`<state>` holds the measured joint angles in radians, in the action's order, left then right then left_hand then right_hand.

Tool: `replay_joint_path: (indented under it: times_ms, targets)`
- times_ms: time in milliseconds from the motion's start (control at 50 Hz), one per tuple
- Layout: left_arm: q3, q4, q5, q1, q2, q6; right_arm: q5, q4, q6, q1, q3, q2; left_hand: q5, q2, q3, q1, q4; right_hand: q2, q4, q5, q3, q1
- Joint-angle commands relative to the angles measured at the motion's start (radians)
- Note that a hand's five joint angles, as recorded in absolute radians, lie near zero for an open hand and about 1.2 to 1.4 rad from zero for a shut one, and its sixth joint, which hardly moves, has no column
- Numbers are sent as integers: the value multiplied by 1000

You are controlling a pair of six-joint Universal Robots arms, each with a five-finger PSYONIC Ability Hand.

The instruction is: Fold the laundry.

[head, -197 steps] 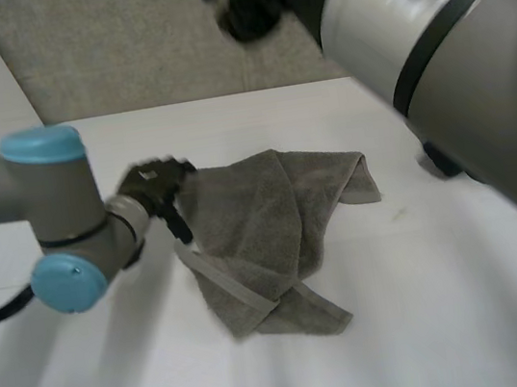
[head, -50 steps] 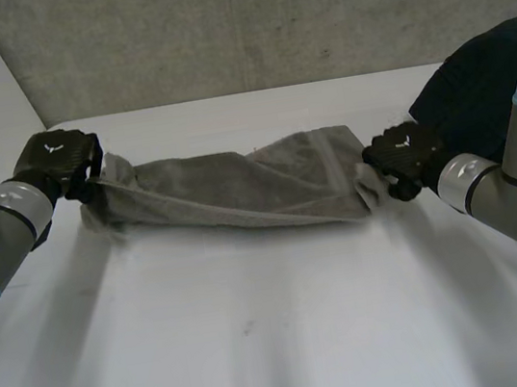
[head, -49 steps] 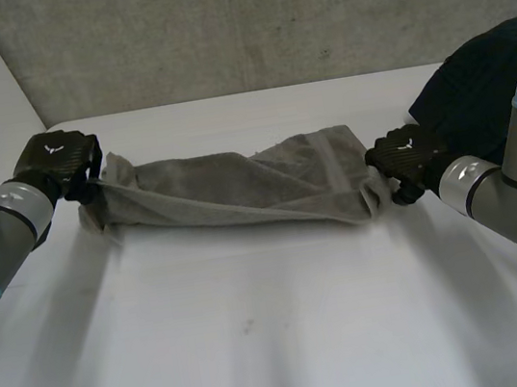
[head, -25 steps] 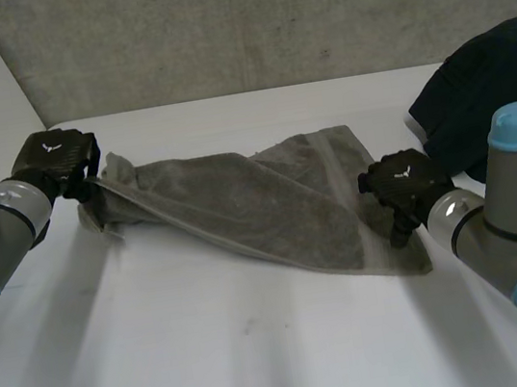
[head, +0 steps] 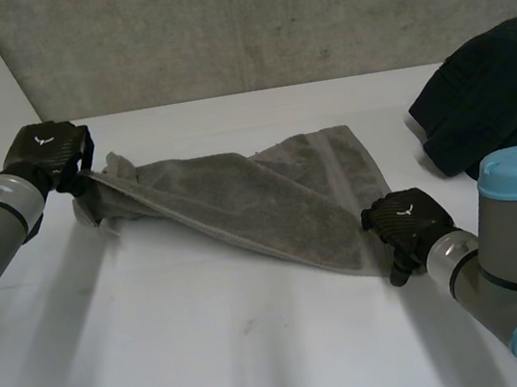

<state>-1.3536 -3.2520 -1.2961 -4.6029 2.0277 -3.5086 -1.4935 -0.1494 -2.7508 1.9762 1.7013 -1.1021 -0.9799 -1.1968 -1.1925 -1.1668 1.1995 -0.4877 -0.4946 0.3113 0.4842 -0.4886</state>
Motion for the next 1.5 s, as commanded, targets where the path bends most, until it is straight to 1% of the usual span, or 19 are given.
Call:
replay_joint_path:
  times_ms: [20, 160, 240, 420, 500, 560, 640, 720, 800, 820, 880, 900, 960, 1020, 1100, 1260, 1320, 1440, 1500]
  targets:
    - [1, 0, 0, -2, -3, 0, 6, -32, 10, -11, -29, 48, -242, -199, -204, -229, 197, -71, -65, 73, 75, -71]
    - [1, 0, 0, -2, -3, 0, 10, -64, 23, -7, -60, 93, -242, -199, -204, -229, 197, -95, -88, 97, 98, -94]
    - [-1, 0, 0, 1, -4, 0, 10, -99, 19, -7, -74, 97, -242, -199, -204, -229, 197, -247, -240, 249, 251, -247]
    - [-2, 1, 0, 1, -6, 0, 4, -147, 25, 4, -123, 153, -242, -199, -204, -229, 197, -297, -290, 299, 301, -296]
    - [-4, 1, 0, -1, -7, 0, 10, -145, 25, -4, -147, 173, -242, -199, -204, -229, 197, -523, -516, 525, 527, -522]
    - [-2, 3, 0, -1, -9, 0, 13, -144, 19, -8, -167, 176, -242, -199, -204, -229, 197, -907, -900, 909, 911, -906]
    - [-9, 14, 3, 2, -20, -4, 24, -118, 17, -13, -183, 156, -242, -199, -204, -229, 197, -909, -902, 910, 912, -908]
    - [-25, 63, 15, 4, -41, -27, 61, -9, 39, -33, -187, 90, -242, -199, -204, -229, 197, -909, -902, 910, 912, -908]
    - [-50, 175, 32, 13, -96, -137, 88, 239, 181, -71, -181, -22, -242, -199, -204, -229, 197, -909, -902, 910, 912, -908]
    - [-79, 246, 34, 22, -124, -203, 88, 363, 277, -89, -175, -60, -242, -199, -204, -229, 197, -909, -902, 910, 912, -908]
    - [-126, 377, 34, 30, -161, -317, 79, 545, 425, -114, -146, -113, -242, -199, -204, -229, 197, -909, -902, 910, 912, -908]
    - [-156, 464, 31, 32, -178, -399, 78, 648, 515, -129, -114, -143, -242, -199, -204, -229, 197, -909, -902, 910, 912, -908]
    - [-200, 587, 28, 29, -193, -527, 76, 705, 650, -142, -85, -186, -242, -199, -204, -229, 197, -909, -902, 910, 912, -908]
    - [-240, 681, 35, 7, -198, -659, 75, 660, 668, -142, -89, -200, -242, -199, -204, -229, 197, -909, -902, 910, 912, -908]
    - [-228, 643, 34, 13, -176, -708, 65, 585, 613, -145, -140, -173, -242, -199, -204, -229, 197, -909, -902, 910, 912, -908]
    - [-44, 508, -3, 50, 35, -649, 42, 499, 485, -106, -290, 1, -242, -199, -204, -229, 197, -909, -902, 910, 912, -908]
    - [92, 476, -12, 70, 104, -633, 1, 417, 432, -89, -452, 91, -242, -199, -204, -229, 197, -909, -902, 910, 912, -908]
    - [457, 348, -25, 99, 141, -521, -63, 268, 317, -66, -753, 153, -242, -199, -204, -229, 197, -909, -902, 910, 912, -908]
    - [625, 209, -52, 105, 121, -391, -76, 124, 245, -63, -900, 157, -242, -199, -204, -229, 197, -909, -902, 910, 912, -908]
